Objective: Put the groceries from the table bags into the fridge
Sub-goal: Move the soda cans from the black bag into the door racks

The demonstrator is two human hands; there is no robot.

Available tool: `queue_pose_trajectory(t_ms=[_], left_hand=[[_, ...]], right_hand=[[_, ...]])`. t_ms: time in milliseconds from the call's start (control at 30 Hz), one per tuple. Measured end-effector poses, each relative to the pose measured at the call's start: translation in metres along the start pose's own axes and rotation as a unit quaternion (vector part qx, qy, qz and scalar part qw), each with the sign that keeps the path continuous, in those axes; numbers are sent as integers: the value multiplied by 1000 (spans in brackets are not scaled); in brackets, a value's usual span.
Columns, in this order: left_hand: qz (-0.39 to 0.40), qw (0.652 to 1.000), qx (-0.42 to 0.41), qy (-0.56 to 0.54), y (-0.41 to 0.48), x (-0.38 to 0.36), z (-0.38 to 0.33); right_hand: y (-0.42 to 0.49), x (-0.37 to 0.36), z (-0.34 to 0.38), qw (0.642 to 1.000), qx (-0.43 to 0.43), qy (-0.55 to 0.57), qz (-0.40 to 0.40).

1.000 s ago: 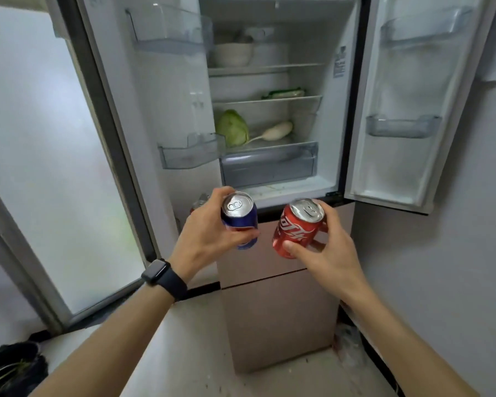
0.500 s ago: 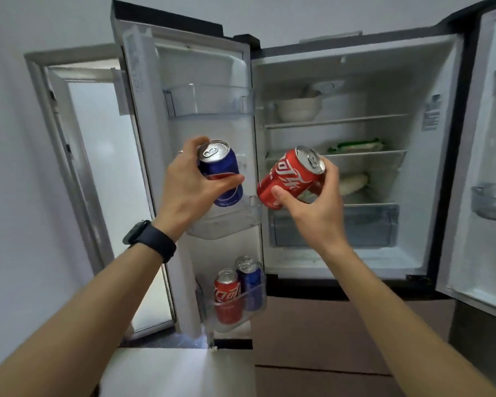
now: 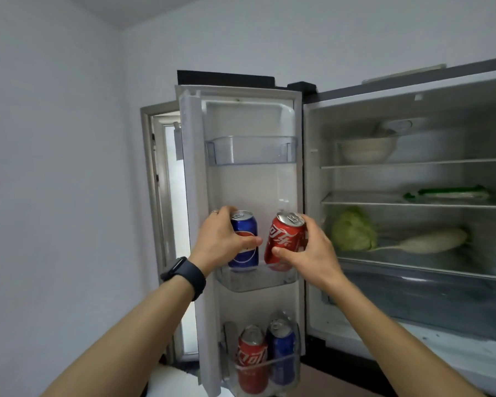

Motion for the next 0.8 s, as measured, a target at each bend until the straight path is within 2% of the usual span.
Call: queue_pose_trajectory(t_ms=[133, 267, 500, 600, 800], left_hand=[[11, 998, 23, 53, 0, -6, 2], [15, 998, 31, 49, -2, -9, 3], [102, 993, 40, 36, -3, -7, 5], [126, 990, 46, 32, -2, -3, 5], [85, 995, 32, 41, -9, -12, 8]], right_hand=[[4, -5, 0, 999, -12, -20, 36], [5, -1, -1, 999, -12, -23, 40], [1, -1, -9, 997, -18, 48, 59], [3, -6, -4, 997, -17, 45, 62], [5, -15, -1, 998, -32, 46, 29]])
Point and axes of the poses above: each hand's wrist, its own y-axis towards the middle knuckle, its own x-axis out of the back of the hand, z = x × y, the point moved 1 cm from there along y, towards the middle knuckle, and after that the axes turned 13 degrees about z, right-handed, at the moved point
